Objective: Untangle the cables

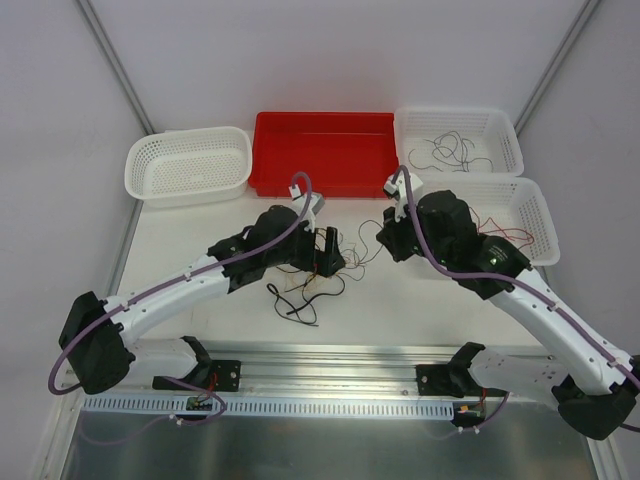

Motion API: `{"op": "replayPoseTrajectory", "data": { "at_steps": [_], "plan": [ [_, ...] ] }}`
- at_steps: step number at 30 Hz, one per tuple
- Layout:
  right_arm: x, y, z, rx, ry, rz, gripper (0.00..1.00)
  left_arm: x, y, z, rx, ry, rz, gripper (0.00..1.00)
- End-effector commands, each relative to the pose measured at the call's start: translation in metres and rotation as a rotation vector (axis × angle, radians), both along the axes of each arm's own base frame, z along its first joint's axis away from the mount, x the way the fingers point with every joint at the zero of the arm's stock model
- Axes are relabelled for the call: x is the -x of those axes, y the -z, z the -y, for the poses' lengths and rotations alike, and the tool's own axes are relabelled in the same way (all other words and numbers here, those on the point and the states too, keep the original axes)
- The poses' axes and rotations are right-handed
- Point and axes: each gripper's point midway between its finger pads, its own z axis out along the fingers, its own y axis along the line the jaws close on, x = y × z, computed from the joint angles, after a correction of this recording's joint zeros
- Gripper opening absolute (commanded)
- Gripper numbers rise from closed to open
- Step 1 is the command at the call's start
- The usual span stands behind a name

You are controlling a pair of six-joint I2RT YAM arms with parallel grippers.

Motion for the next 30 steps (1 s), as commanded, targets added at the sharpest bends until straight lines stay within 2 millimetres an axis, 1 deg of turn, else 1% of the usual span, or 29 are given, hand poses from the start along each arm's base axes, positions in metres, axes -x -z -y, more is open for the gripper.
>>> {"op": "replayPoseTrajectory", "data": {
  "at_steps": [1, 2, 3, 4, 8, 9, 10, 12, 13, 15, 16, 19, 20, 24, 25, 26, 28, 29, 30],
  "plan": [
    [0.007, -0.014, -0.004, -0.062, -0.034, 0.019, 0.01, -0.007, -0.023, 0.02, 0.001, 0.133, 0.22, 0.99],
    [0.008, -0.016, -0.004, -0.064, -0.041, 0.026, 0.01, -0.007, -0.021, 0.02, -0.025, 0.184, 0.274, 0.99],
    [0.012, -0.016, -0.008, -0.074, -0.072, 0.016, 0.01, -0.002, -0.019, 0.024, -0.023, 0.243, 0.296, 0.99],
    [0.014, -0.017, -0.008, -0.078, -0.08, 0.018, 0.01, -0.001, -0.017, 0.025, -0.023, 0.271, 0.333, 0.98],
    [0.02, -0.02, -0.01, -0.091, -0.114, 0.016, 0.01, 0.003, -0.018, 0.029, -0.055, 0.418, 0.5, 0.95],
    [0.022, -0.02, -0.011, -0.093, -0.124, 0.017, 0.01, 0.005, -0.018, 0.031, -0.057, 0.447, 0.523, 0.91],
    [0.023, -0.02, -0.012, -0.097, -0.135, 0.012, 0.01, 0.009, -0.018, 0.034, -0.051, 0.49, 0.542, 0.9],
    [0.025, -0.02, -0.014, -0.101, -0.149, 0.007, 0.01, 0.01, -0.019, 0.037, -0.064, 0.536, 0.589, 0.89],
    [0.027, -0.021, -0.016, -0.106, -0.161, 0.004, 0.01, 0.01, -0.021, 0.039, -0.068, 0.557, 0.615, 0.86],
    [0.029, -0.021, -0.016, -0.107, -0.172, 0.0, 0.01, 0.013, -0.023, 0.043, -0.059, 0.588, 0.636, 0.83],
    [0.029, -0.022, -0.016, -0.11, -0.173, 0.002, 0.01, 0.013, -0.024, 0.044, -0.056, 0.598, 0.644, 0.78],
    [0.03, -0.02, -0.016, -0.108, -0.175, -0.004, 0.01, 0.022, -0.026, 0.05, -0.027, 0.657, 0.655, 0.72],
    [0.03, -0.021, -0.016, -0.109, -0.177, -0.003, 0.01, 0.023, -0.025, 0.051, -0.024, 0.671, 0.657, 0.66],
    [0.031, -0.022, -0.017, -0.114, -0.18, -0.002, 0.01, 0.031, -0.018, 0.056, -0.011, 0.719, 0.641, 0.58],
    [0.031, -0.022, -0.017, -0.114, -0.182, -0.002, 0.01, 0.031, -0.017, 0.056, -0.01, 0.722, 0.636, 0.55],
    [0.031, -0.022, -0.017, -0.115, -0.182, -0.003, 0.01, 0.032, -0.017, 0.057, -0.009, 0.725, 0.635, 0.44],
    [0.031, -0.022, -0.018, -0.118, -0.183, -0.006, 0.01, 0.031, -0.018, 0.059, -0.005, 0.724, 0.633, 0.29],
    [0.031, -0.021, -0.018, -0.116, -0.185, -0.007, 0.01, 0.031, -0.017, 0.059, -0.006, 0.724, 0.631, 0.23],
    [0.032, -0.022, -0.018, -0.119, -0.188, -0.011, 0.01, 0.03, -0.02, 0.059, -0.006, 0.719, 0.634, 0.1]
  ]
}}
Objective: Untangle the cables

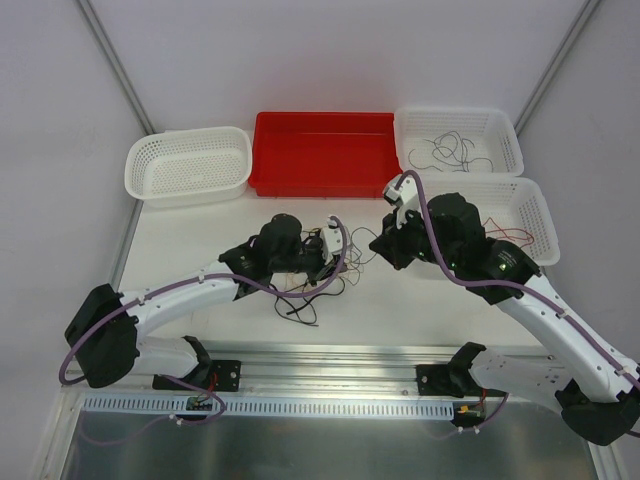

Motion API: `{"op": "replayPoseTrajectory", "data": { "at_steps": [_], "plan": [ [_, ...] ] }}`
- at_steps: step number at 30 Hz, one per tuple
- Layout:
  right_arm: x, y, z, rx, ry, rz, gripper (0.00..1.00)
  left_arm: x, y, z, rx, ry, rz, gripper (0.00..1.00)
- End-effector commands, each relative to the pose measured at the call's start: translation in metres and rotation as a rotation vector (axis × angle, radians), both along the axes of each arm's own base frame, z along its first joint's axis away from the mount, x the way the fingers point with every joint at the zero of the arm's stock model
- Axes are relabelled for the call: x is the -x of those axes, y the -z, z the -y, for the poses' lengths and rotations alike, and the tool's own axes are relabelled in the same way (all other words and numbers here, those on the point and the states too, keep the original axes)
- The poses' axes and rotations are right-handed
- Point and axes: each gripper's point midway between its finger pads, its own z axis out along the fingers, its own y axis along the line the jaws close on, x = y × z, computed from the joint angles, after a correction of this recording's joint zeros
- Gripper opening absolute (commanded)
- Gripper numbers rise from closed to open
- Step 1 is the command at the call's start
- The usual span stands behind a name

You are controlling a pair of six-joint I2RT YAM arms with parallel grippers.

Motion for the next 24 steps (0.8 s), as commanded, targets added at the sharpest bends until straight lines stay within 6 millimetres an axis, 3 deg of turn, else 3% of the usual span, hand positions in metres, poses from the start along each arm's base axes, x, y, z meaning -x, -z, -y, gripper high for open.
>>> {"op": "replayPoseTrajectory", "data": {
  "at_steps": [1, 4, 8, 14, 18, 22, 24],
  "plan": [
    [0.004, -0.013, -0.002, -0.039, -0.025, 0.022, 0.01, 0.002, -0.022, 0.013, 0.06, 0.058, 0.057, 0.04],
    [0.007, -0.011, 0.0, -0.028, -0.031, 0.022, 0.01, -0.007, -0.025, 0.011, 0.062, 0.001, 0.057, 0.0],
    [0.012, -0.012, 0.008, -0.017, -0.029, 0.033, 0.01, -0.039, -0.021, -0.002, 0.045, -0.186, 0.049, 0.0],
    [0.026, -0.034, 0.025, -0.026, -0.041, 0.091, 0.01, -0.08, 0.003, -0.029, 0.089, -0.417, -0.188, 0.0],
    [0.032, -0.049, 0.041, -0.022, -0.016, 0.137, 0.01, -0.109, 0.029, -0.06, 0.087, -0.598, -0.316, 0.0],
    [0.034, -0.075, 0.061, -0.042, 0.039, 0.217, 0.01, -0.121, 0.065, -0.09, 0.012, -0.767, -0.423, 0.0],
    [0.038, -0.091, 0.073, -0.059, 0.067, 0.268, 0.01, -0.118, 0.09, -0.105, -0.058, -0.83, -0.484, 0.0]
  ]
}}
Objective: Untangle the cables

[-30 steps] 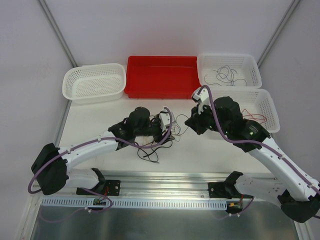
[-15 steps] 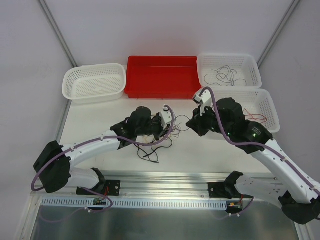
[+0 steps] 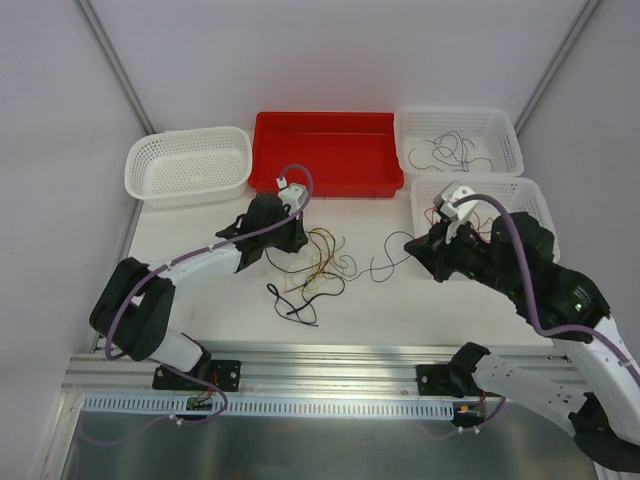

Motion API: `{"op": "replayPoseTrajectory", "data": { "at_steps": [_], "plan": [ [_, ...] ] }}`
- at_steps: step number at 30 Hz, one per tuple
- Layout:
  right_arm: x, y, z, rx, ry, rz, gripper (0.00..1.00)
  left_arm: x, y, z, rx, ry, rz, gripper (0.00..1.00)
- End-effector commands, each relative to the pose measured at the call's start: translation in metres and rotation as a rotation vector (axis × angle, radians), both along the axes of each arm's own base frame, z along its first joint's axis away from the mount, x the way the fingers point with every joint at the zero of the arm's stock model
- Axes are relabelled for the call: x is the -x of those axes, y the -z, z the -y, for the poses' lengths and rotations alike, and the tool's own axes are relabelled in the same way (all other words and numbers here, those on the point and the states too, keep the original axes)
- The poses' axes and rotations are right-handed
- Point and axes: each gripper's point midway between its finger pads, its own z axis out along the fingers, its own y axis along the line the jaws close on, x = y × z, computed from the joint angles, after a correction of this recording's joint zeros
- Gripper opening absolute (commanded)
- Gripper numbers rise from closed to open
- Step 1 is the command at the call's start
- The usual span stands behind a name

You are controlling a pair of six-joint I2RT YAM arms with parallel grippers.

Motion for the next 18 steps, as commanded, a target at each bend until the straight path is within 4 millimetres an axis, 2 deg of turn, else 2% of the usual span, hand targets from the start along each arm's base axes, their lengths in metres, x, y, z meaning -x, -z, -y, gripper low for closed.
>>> {"op": "replayPoseTrajectory", "data": {
  "at_steps": [1, 2, 5, 6, 8, 9, 12, 15, 18],
  "plan": [
    [0.001, -0.04, 0.03, -0.032, 0.094, 0.132, 0.01, -0.004, 0.03, -0.024, -0.043, -0.165, -0.143, 0.0],
    [0.003, -0.047, 0.037, -0.043, 0.108, 0.155, 0.01, -0.004, 0.044, -0.033, -0.069, -0.2, -0.182, 0.0],
    [-0.002, -0.063, 0.062, -0.052, 0.226, 0.212, 0.01, 0.0, 0.066, -0.051, -0.097, -0.27, -0.245, 0.0],
    [-0.006, -0.069, 0.078, -0.057, 0.31, 0.24, 0.01, 0.004, 0.078, -0.056, -0.116, -0.286, -0.271, 0.0],
    [-0.006, -0.082, 0.096, -0.081, 0.386, 0.28, 0.01, 0.005, 0.09, -0.066, -0.139, -0.329, -0.3, 0.0],
    [-0.004, -0.093, 0.112, -0.112, 0.452, 0.317, 0.01, 0.008, 0.096, -0.072, -0.153, -0.346, -0.316, 0.0],
    [0.005, -0.117, 0.135, -0.202, 0.522, 0.392, 0.01, 0.009, 0.103, -0.083, -0.16, -0.396, -0.35, 0.0],
    [0.007, -0.124, 0.137, -0.213, 0.519, 0.41, 0.01, 0.008, 0.103, -0.09, -0.158, -0.421, -0.358, 0.0],
    [0.0, -0.106, 0.122, -0.151, 0.48, 0.355, 0.01, 0.003, 0.102, -0.106, -0.183, -0.473, -0.339, 0.0]
  ]
}}
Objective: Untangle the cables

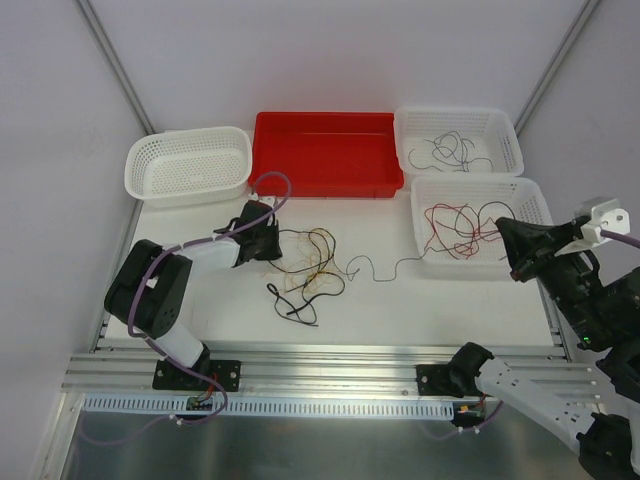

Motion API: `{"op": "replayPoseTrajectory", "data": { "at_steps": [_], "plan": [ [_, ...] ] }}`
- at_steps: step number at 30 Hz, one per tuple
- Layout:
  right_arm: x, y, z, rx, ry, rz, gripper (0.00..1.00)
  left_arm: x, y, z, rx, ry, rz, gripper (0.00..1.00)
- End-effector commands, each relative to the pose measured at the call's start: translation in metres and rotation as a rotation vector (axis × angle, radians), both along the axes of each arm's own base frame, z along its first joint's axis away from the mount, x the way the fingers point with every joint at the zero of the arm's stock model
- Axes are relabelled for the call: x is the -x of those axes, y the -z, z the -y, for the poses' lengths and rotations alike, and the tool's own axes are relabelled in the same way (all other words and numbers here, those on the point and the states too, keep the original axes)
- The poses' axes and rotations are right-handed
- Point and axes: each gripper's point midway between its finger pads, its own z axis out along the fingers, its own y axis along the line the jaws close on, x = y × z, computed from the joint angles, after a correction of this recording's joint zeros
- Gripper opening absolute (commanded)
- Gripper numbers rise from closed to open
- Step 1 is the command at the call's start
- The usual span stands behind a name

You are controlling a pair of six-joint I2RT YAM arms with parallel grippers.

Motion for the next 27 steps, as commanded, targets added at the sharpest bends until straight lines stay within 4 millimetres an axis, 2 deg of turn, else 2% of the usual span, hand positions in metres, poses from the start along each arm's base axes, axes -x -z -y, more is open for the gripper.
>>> {"op": "replayPoseTrajectory", "data": {
  "at_steps": [1, 5, 6, 8, 9, 11, 13, 14, 16, 18, 19, 20, 22, 23, 24, 25, 26, 27],
  "plan": [
    [-0.018, 0.012, -0.013, 0.062, 0.018, -0.054, 0.01, 0.012, 0.013, -0.034, -0.095, -0.091, -0.062, 0.0],
    [-0.033, 0.067, -0.058, 0.129, -0.091, -0.227, 0.01, 0.016, 0.012, -0.061, -0.142, -0.159, -0.074, 0.0],
    [-0.038, 0.091, -0.068, 0.159, -0.105, -0.284, 0.01, 0.017, 0.013, -0.066, -0.145, -0.174, -0.079, 0.0],
    [-0.048, 0.123, -0.088, 0.201, -0.134, -0.373, 0.01, 0.019, 0.01, -0.075, -0.125, -0.213, -0.083, 0.0],
    [-0.049, 0.148, -0.098, 0.219, -0.155, -0.441, 0.03, 0.022, 0.011, -0.077, -0.118, -0.219, -0.089, 0.0],
    [-0.058, 0.18, -0.116, 0.256, -0.184, -0.531, 0.05, 0.024, 0.007, -0.076, -0.106, -0.215, -0.078, 0.0],
    [-0.062, 0.218, -0.125, 0.29, -0.181, -0.628, 0.09, 0.023, 0.0, -0.074, -0.091, -0.207, -0.06, 0.0],
    [-0.063, 0.229, -0.134, 0.286, -0.209, -0.656, 0.1, 0.025, -0.001, -0.073, -0.08, -0.2, -0.059, 0.0],
    [-0.067, 0.269, -0.143, 0.329, -0.209, -0.765, 0.14, 0.026, -0.007, -0.072, -0.07, -0.194, -0.043, 0.0],
    [-0.072, 0.289, -0.154, 0.334, -0.221, -0.808, 0.17, 0.026, -0.018, -0.072, -0.059, -0.189, -0.011, 0.0],
    [-0.074, 0.309, -0.158, 0.354, -0.211, -0.863, 0.18, 0.026, -0.022, -0.071, -0.053, -0.184, -0.002, 0.0],
    [-0.077, 0.317, -0.163, 0.35, -0.215, -0.871, 0.19, 0.026, -0.03, -0.071, -0.043, -0.18, 0.02, 0.01],
    [-0.082, 0.338, -0.167, 0.365, -0.197, -0.917, 0.2, 0.027, -0.044, -0.068, -0.018, -0.167, 0.051, 0.06],
    [-0.086, 0.341, -0.172, 0.345, -0.196, -0.914, 0.2, 0.028, -0.05, -0.067, -0.011, -0.164, 0.063, 0.2],
    [-0.088, 0.345, -0.175, 0.344, -0.196, -0.92, 0.24, 0.028, -0.055, -0.066, -0.003, -0.153, 0.074, 0.28],
    [-0.089, 0.349, -0.178, 0.344, -0.201, -0.926, 0.29, 0.03, -0.061, -0.067, -0.004, -0.149, 0.082, 0.37],
    [-0.09, 0.354, -0.183, 0.341, -0.213, -0.938, 0.35, 0.029, -0.074, -0.063, 0.02, -0.13, 0.113, 0.45],
    [-0.092, 0.355, -0.185, 0.337, -0.213, -0.937, 0.48, 0.03, -0.08, -0.064, 0.018, -0.12, 0.128, 0.49]
  ]
}}
